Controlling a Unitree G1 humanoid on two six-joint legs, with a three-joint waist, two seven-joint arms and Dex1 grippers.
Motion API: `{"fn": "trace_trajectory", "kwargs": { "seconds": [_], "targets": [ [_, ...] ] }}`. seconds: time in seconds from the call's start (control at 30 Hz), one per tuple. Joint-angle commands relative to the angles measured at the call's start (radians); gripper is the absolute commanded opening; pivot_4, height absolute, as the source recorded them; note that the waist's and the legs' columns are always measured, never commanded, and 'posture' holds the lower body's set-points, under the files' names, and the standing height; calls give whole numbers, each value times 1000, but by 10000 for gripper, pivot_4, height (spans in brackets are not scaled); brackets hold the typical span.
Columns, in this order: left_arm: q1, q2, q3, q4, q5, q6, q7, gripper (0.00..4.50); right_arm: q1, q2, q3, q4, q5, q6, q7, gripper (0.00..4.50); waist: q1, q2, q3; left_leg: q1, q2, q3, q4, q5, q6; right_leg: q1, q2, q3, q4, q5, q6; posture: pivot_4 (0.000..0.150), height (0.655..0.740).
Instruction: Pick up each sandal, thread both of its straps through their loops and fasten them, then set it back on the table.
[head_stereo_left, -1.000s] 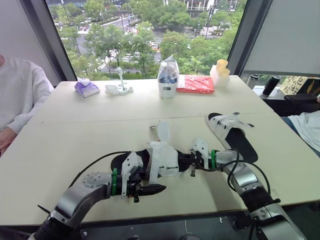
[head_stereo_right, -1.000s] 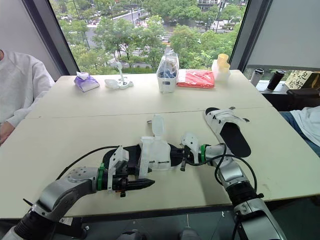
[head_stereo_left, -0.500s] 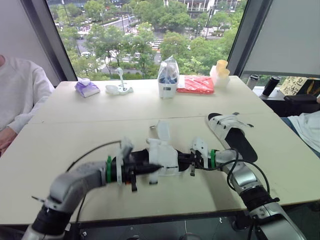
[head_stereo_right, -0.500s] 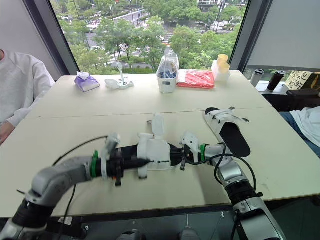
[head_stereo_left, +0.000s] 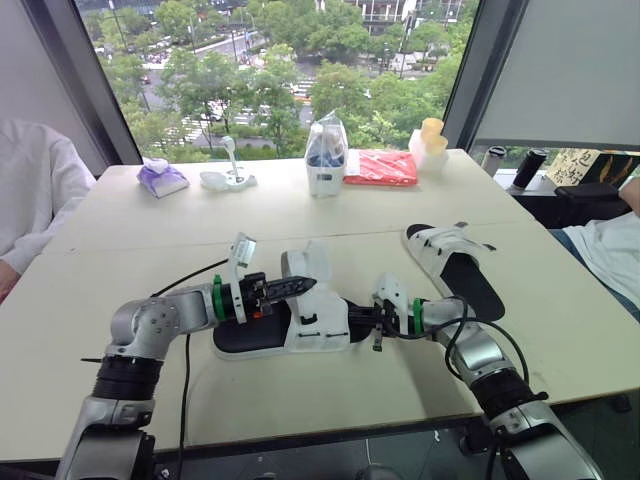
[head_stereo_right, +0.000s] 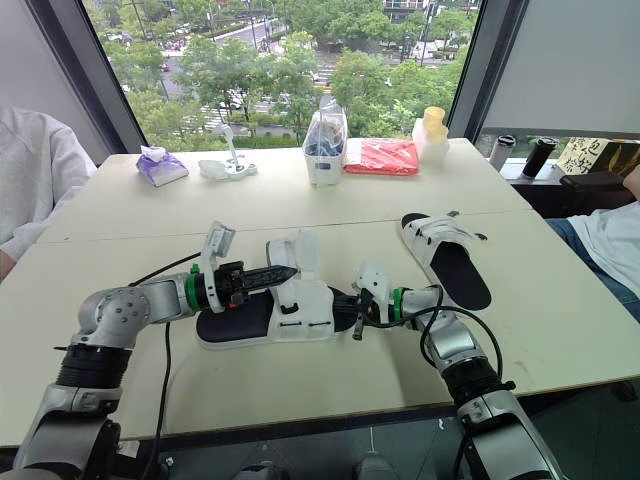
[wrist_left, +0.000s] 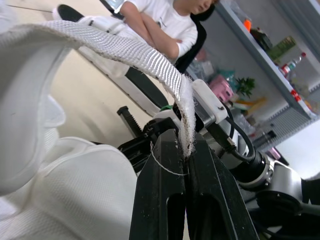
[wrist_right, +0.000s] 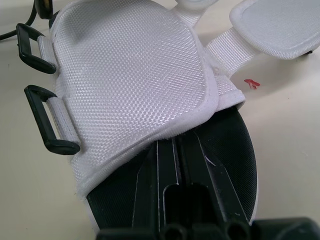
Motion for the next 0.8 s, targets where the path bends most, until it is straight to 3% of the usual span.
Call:
{"fn": "trace_trajectory", "kwargs": {
  "seconds": [0.03,0.8],
  "targets": [
    [-2,0,-5,-35,15,8,-25,200,54,-9,48,52,-66,34,-14,0,0,0,0,0,0,0,0,0,0,0,0,0,0,0,0,1500,7400],
    [35,16,-24,-106,96,15,-54,200,61,-2,45,44,-59,45,-27,0,1,0,0,0,0,0,0,0,-1,0,0,0,0,0,0,1500,7400]
  ]
}}
